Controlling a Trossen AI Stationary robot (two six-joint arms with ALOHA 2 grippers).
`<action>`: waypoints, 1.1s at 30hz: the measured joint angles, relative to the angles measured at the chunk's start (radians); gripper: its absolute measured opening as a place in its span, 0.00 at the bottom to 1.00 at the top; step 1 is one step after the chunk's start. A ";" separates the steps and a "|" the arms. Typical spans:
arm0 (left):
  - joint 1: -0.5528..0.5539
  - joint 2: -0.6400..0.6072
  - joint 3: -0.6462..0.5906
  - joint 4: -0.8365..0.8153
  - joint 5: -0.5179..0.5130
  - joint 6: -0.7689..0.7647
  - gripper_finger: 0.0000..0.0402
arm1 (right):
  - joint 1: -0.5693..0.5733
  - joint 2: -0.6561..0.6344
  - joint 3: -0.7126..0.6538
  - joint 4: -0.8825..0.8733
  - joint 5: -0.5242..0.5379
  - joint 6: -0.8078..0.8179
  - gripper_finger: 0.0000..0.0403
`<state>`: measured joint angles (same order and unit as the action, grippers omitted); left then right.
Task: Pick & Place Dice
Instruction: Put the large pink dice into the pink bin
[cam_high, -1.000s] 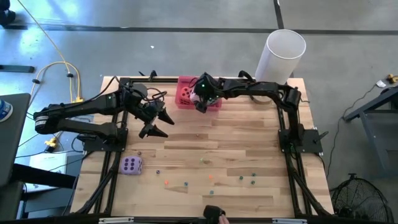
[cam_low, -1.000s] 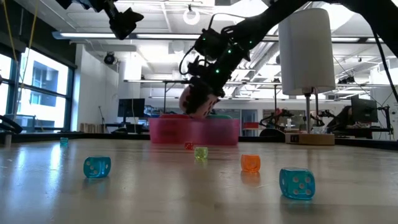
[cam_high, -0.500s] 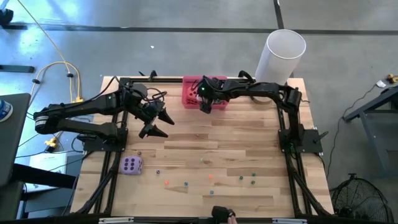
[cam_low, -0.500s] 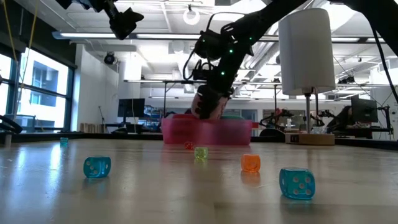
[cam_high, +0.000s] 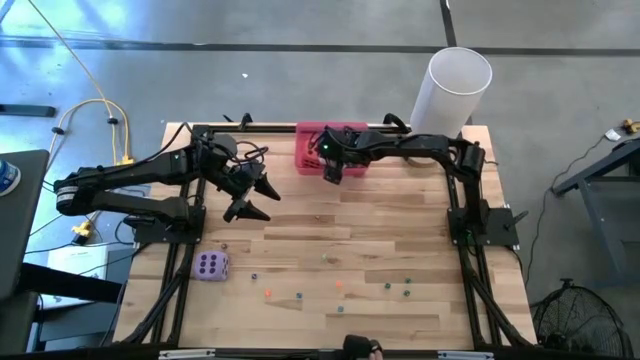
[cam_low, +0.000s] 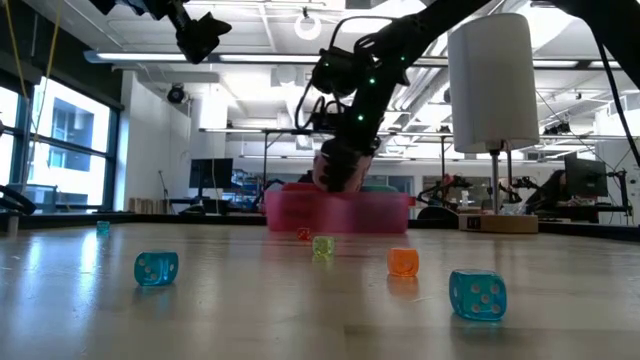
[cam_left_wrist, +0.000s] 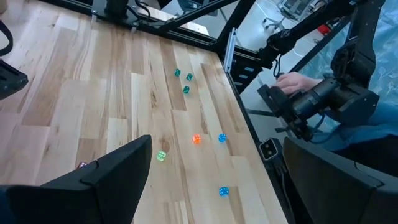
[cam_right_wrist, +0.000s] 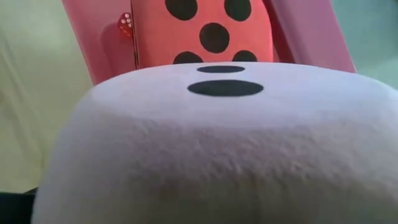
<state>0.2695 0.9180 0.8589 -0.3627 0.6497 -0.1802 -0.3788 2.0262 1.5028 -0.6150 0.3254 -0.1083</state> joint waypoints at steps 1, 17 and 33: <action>0.000 0.000 0.000 0.000 0.000 0.000 0.88 | 0.001 0.000 0.000 -0.007 0.002 0.006 0.97; 0.000 0.000 0.000 0.000 0.003 0.008 0.88 | 0.013 -0.062 -0.006 -0.136 0.042 0.115 0.97; 0.000 0.000 0.000 0.000 0.003 0.008 0.88 | -0.001 -0.040 -0.006 0.099 -0.178 0.061 0.97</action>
<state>0.2695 0.9180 0.8589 -0.3625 0.6529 -0.1719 -0.3801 1.9858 1.4967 -0.5158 0.1475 -0.0468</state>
